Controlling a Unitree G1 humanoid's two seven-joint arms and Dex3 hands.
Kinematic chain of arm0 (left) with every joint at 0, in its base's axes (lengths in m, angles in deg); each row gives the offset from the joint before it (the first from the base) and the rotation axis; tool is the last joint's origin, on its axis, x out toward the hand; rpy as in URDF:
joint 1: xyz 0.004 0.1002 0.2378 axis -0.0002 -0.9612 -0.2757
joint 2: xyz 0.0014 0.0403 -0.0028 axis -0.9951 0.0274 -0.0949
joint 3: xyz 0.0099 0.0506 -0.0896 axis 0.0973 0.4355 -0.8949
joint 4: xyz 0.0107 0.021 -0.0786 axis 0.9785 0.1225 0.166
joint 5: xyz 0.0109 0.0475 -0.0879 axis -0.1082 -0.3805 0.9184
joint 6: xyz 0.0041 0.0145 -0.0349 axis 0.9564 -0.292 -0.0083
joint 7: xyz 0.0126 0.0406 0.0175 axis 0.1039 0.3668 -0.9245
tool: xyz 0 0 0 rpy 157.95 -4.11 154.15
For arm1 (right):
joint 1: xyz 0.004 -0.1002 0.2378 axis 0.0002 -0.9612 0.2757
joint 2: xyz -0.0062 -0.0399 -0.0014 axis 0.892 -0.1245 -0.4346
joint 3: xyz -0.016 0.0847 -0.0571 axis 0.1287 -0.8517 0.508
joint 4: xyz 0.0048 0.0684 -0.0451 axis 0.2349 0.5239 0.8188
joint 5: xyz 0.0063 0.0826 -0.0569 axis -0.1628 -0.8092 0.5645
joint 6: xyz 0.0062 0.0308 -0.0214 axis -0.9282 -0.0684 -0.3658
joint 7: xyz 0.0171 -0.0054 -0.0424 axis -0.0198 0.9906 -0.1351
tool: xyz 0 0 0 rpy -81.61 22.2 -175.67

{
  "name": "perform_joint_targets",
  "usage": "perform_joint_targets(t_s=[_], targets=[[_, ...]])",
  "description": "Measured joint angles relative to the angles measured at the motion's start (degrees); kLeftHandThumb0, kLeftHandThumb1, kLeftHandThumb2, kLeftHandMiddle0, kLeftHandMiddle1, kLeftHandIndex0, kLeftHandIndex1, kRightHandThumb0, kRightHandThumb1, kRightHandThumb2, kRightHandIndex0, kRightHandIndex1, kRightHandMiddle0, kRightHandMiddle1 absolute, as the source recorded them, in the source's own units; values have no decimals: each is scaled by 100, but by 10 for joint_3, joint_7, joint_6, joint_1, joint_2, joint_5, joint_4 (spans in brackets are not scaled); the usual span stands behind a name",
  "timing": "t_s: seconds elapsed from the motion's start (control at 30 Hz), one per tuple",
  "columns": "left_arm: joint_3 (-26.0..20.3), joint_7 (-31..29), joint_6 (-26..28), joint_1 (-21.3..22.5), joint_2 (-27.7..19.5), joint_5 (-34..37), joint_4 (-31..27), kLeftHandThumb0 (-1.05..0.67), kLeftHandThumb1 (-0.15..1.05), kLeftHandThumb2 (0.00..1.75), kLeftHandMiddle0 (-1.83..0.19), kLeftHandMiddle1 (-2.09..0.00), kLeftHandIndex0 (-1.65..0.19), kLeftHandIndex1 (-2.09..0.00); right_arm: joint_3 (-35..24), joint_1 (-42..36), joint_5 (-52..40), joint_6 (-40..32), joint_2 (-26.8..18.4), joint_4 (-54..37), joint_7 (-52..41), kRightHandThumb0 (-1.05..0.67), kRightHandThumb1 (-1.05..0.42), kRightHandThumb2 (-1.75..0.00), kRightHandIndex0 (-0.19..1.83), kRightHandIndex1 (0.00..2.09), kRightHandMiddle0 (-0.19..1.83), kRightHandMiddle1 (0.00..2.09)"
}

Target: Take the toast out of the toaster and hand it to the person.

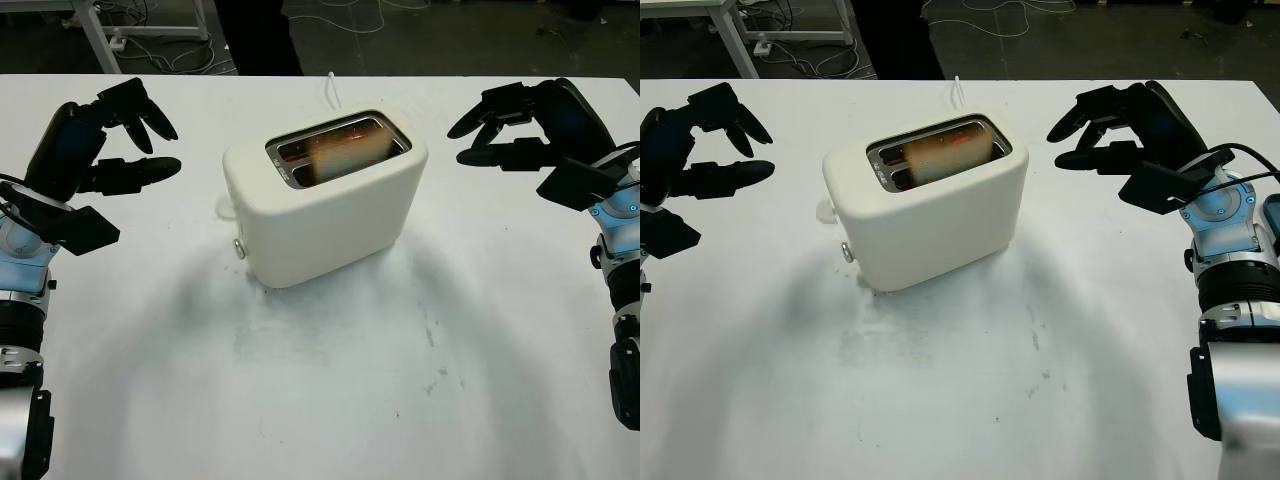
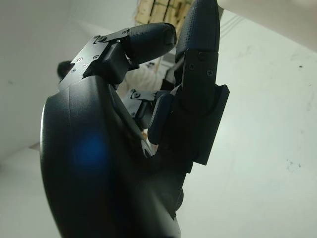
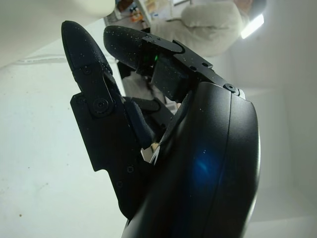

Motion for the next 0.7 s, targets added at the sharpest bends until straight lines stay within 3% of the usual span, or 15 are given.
perform_joint_targets(t_s=[0.4, 0.7], targets=[[0, 4, 0, 0, 0, 0, 0, -76, 92, 21, -58, -163, -44, -146, 0, 0, 0, 0, 0, -5, 0, -75, -81, 0, 93, 98, 97, 59], [0, 4, -5, 0, 0, 0, 5, -76, 92, 22, -57, -163, -44, -147, 0, 35, 37, -4, 1, -35, 56, -69, -75, -1, 84, 104, 85, 65]])
